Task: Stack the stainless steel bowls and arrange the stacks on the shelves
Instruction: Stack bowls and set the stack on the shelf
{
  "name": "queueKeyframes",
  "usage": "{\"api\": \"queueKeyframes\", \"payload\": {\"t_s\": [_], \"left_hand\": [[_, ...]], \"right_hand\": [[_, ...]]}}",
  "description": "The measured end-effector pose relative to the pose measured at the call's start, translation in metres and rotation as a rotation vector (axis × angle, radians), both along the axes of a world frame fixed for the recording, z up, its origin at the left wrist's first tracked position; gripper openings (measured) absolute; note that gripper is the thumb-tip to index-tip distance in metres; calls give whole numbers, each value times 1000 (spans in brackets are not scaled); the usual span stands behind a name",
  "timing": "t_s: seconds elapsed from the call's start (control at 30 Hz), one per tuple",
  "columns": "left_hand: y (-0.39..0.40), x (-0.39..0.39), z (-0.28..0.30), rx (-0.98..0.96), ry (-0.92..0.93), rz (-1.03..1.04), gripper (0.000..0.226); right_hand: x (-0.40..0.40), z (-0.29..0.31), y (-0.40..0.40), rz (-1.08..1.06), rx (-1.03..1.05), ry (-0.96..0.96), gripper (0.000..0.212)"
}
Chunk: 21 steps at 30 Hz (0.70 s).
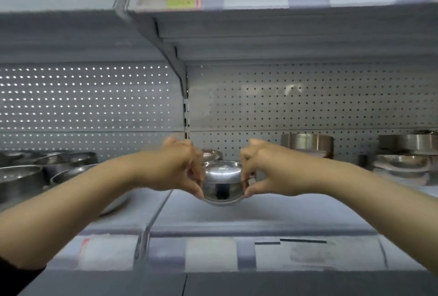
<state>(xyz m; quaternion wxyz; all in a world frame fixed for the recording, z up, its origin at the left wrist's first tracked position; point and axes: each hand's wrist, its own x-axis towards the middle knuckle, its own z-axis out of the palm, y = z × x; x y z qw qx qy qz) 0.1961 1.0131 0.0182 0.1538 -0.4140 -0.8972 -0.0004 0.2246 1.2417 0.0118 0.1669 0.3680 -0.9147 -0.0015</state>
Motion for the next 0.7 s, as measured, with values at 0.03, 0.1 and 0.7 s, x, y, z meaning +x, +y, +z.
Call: {"api": "queueKeyframes", "payload": {"t_s": [0.03,0.1,0.7], "left_hand": [[-8,2,-4,-1,-19,14,21],[-20,6,-10,0,-37,34,21],[-50,0,4,33,-210,43,43]], "right_hand": [[-1,-3,-8,16,3,-16,21],[-3,-9,-20,35,11,-33,21],[12,-10,-5,-121,-138,15,33]]}}
